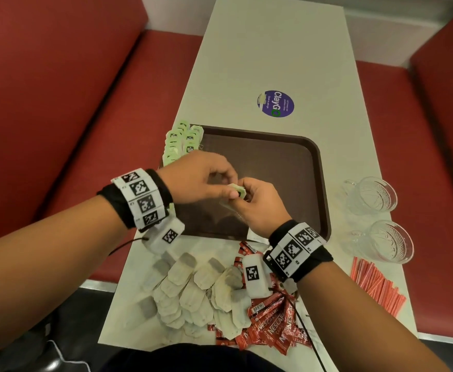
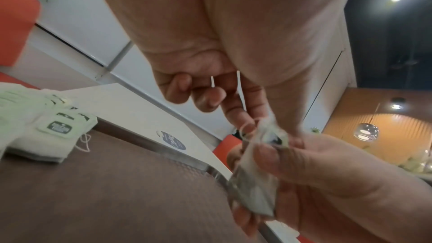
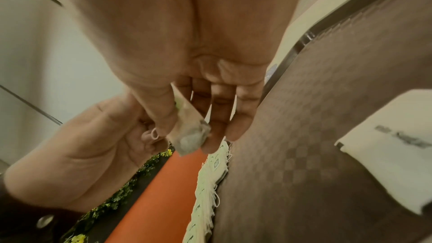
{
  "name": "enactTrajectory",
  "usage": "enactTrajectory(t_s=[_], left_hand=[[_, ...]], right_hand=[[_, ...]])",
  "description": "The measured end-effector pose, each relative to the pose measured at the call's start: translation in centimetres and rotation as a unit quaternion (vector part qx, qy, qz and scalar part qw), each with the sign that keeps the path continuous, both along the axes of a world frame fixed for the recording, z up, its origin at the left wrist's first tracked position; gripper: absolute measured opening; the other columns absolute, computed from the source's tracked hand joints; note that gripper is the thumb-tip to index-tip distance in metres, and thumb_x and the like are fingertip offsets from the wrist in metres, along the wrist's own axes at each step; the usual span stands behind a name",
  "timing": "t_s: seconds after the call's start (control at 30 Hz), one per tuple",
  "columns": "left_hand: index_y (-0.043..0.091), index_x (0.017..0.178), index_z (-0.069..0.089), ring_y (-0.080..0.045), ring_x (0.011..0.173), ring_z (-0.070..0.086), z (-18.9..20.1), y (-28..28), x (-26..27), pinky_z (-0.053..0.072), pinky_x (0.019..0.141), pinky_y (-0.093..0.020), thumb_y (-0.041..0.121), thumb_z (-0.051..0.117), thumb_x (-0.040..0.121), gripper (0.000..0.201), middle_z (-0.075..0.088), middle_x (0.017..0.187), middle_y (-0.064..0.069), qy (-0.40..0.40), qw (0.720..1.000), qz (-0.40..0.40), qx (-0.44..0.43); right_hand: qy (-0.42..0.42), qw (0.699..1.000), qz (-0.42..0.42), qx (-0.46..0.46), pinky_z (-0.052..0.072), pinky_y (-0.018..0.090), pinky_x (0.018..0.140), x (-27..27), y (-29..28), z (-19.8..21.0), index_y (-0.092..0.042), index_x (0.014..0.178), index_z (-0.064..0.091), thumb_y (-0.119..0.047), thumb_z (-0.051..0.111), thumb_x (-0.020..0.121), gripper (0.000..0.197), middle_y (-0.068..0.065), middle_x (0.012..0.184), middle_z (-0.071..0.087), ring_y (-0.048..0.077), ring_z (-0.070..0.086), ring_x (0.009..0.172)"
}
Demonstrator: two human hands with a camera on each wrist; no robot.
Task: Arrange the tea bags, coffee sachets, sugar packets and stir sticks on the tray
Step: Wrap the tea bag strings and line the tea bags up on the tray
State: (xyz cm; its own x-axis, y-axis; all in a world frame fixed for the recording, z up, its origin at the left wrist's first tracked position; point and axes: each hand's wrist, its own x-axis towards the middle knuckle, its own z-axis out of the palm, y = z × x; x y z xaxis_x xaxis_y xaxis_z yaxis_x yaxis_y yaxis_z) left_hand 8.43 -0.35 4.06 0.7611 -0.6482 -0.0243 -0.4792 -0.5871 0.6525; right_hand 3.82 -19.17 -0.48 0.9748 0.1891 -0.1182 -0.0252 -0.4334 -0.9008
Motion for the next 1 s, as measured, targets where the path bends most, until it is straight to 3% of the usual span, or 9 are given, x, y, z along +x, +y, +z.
enactTrajectory(t_s=[0.1, 0.17, 0.27, 0.37, 0.47, 0.57, 0.7, 0.8, 1.0], left_hand=[[0.024, 0.094, 0.072, 0.0, 0.071, 0.051, -1.1, 0.4, -1.1, 0.036, 0.064, -0.015, 0.029, 0.072, 0.089, 0.007, 0.059, 0.079, 0.014, -0.029, 0.999, 0.004, -0.023], [0.023, 0.094, 0.071, -0.006, 0.072, 0.056, -1.4, 0.8, -1.5, 0.043, 0.066, -0.02, 0.027, 0.071, 0.091, 0.005, 0.063, 0.079, 0.013, -0.013, 0.998, 0.035, -0.046], [0.023, 0.095, 0.071, -0.011, 0.076, 0.062, -1.6, 1.9, -1.3, 0.048, 0.07, -0.023, 0.025, 0.071, 0.091, 0.005, 0.069, 0.083, 0.009, 0.009, 0.995, 0.088, -0.049], [0.024, 0.097, 0.071, -0.005, 0.075, 0.06, -1.9, 3.5, -0.1, 0.046, 0.072, -0.021, 0.023, 0.071, 0.09, 0.006, 0.069, 0.085, 0.009, 0.003, 0.989, 0.148, -0.007], [0.028, 0.097, 0.069, -0.005, 0.081, 0.062, -2.4, 5.5, 1.8, 0.045, 0.074, -0.024, 0.027, 0.07, 0.092, 0.005, 0.069, 0.088, 0.012, 0.016, 0.978, 0.18, 0.104], [0.034, 0.092, 0.067, -0.006, 0.086, 0.065, -3.4, 6.8, 3.9, 0.044, 0.07, -0.023, 0.03, 0.07, 0.091, 0.005, 0.07, 0.088, 0.015, 0.056, 0.963, 0.179, 0.194], [0.028, 0.096, 0.07, -0.008, 0.081, 0.065, -4.6, 7.0, 6.2, 0.044, 0.067, -0.023, 0.03, 0.07, 0.091, 0.006, 0.072, 0.086, 0.012, 0.05, 0.956, 0.207, 0.2], [0.025, 0.093, 0.07, -0.01, 0.082, 0.065, -5.1, 6.5, 7.8, 0.048, 0.074, -0.025, 0.028, 0.069, 0.091, 0.003, 0.072, 0.084, 0.011, 0.01, 0.952, 0.234, 0.2], [0.026, 0.092, 0.07, -0.021, 0.094, 0.066, -6.4, 6.2, 9.9, 0.056, 0.087, -0.041, 0.031, 0.073, 0.086, 0.009, 0.071, 0.095, 0.005, -0.002, 0.932, 0.267, 0.244]], right_hand=[[0.01, 1.0, 0.01, 0.001, 0.054, 0.044, 0.066, -0.4, 0.3, 0.0, -0.014, 0.081, 0.069, -0.028, 0.077, 0.085, 0.017, 0.008, 0.074, 0.068, 0.02, 0.058, 0.064], [0.023, 1.0, 0.016, 0.0, 0.054, 0.047, 0.068, -0.6, 0.3, -0.3, -0.017, 0.081, 0.07, -0.032, 0.078, 0.084, 0.017, 0.006, 0.074, 0.068, 0.018, 0.058, 0.064], [0.025, 0.999, 0.019, -0.014, 0.057, 0.042, 0.075, -1.2, 0.0, -0.7, -0.021, 0.091, 0.071, -0.028, 0.078, 0.084, 0.012, -0.002, 0.08, 0.071, 0.011, 0.062, 0.071], [0.055, 0.995, 0.064, -0.046, 0.055, 0.032, 0.076, -2.2, -0.6, -1.0, -0.024, 0.105, 0.065, -0.028, 0.08, 0.082, 0.028, -0.004, 0.087, 0.071, 0.004, 0.058, 0.068], [0.085, 0.96, 0.198, -0.179, 0.049, 0.022, 0.071, -3.3, -1.0, -0.9, -0.027, 0.11, 0.064, -0.037, 0.082, 0.079, 0.037, -0.01, 0.09, 0.068, -0.001, 0.057, 0.072], [0.1, 0.915, 0.285, -0.267, 0.053, 0.029, 0.073, -4.3, -0.8, -1.1, -0.027, 0.108, 0.066, -0.038, 0.083, 0.076, 0.038, -0.01, 0.088, 0.066, 0.01, 0.061, 0.08], [0.108, 0.882, 0.331, -0.318, 0.054, 0.034, 0.075, -4.8, -0.4, -1.2, -0.028, 0.107, 0.068, -0.037, 0.082, 0.075, 0.036, -0.008, 0.09, 0.066, 0.015, 0.061, 0.081], [0.113, 0.869, 0.344, -0.337, 0.054, 0.033, 0.076, -4.9, -0.1, -1.3, -0.03, 0.103, 0.071, -0.036, 0.08, 0.077, 0.028, -0.01, 0.087, 0.064, 0.013, 0.059, 0.081], [0.112, 0.86, 0.351, -0.353, 0.055, 0.031, 0.08, -5.0, 0.5, -1.3, -0.026, 0.089, 0.075, -0.022, 0.07, 0.084, 0.008, -0.01, 0.088, 0.068, 0.014, 0.063, 0.085]])
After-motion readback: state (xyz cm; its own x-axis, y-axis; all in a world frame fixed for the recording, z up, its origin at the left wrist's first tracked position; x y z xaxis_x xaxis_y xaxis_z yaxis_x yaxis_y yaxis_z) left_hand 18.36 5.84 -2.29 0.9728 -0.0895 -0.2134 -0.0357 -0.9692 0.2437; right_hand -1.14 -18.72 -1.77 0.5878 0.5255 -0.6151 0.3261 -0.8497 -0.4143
